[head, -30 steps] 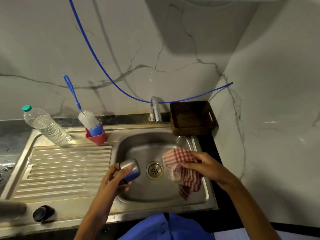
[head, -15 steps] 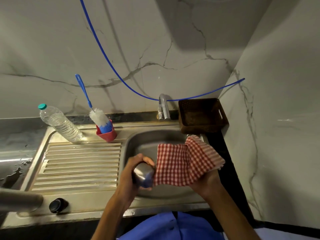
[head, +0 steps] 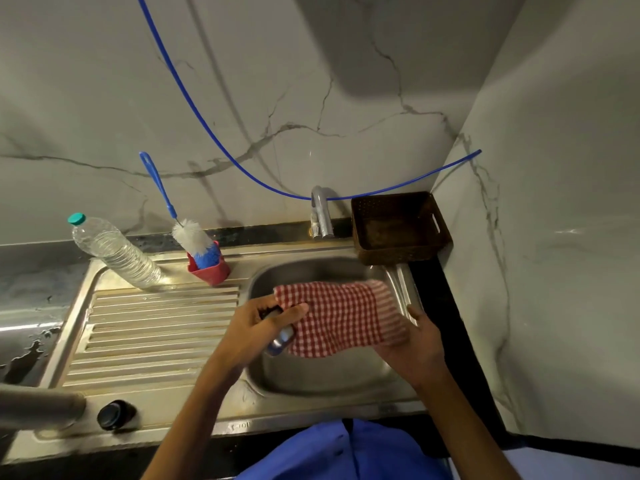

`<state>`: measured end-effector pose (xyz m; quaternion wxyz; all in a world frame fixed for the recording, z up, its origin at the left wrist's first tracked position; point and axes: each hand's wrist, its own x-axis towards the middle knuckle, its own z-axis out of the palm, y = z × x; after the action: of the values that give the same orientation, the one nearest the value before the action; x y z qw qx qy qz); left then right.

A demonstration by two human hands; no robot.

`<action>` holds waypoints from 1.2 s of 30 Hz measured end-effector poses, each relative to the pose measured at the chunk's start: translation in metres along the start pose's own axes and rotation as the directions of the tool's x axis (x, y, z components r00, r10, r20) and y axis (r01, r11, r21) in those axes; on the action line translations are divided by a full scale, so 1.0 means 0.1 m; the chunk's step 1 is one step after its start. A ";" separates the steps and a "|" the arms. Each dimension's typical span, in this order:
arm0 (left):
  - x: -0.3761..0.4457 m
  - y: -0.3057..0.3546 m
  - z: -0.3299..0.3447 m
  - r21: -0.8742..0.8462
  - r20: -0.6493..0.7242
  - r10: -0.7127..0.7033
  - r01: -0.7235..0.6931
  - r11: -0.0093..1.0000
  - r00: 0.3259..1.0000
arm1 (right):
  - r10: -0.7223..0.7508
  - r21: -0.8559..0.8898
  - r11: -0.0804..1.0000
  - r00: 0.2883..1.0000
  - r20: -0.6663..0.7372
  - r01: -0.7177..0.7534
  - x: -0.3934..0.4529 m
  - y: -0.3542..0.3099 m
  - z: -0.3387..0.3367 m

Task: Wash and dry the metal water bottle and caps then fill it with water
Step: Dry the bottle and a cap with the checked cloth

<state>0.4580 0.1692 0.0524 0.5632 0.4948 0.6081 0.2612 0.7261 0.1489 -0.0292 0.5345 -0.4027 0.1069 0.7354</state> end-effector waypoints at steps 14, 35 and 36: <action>0.15 0.53 0.27 0.208 0.147 -0.029 -0.002 0.978 0.989 | -0.018 -0.410 0.911 0.995 0.096 0.056 -0.06 0.19 0.31; 0.13 0.11 -0.07 -0.073 -0.163 -0.266 0.257 0.964 0.950 | -0.431 -0.756 0.470 0.866 0.254 0.455 0.12 -1.67 1.47; 0.14 0.08 -0.07 -0.086 -0.167 -0.270 0.259 0.962 0.948 | -0.422 -0.784 0.470 0.883 0.205 0.406 0.25 -1.74 1.44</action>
<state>0.4556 0.1858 0.0549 0.5519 0.3658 0.7082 0.2453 0.8066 0.3219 0.0949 0.4518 -0.6203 -0.3354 0.5464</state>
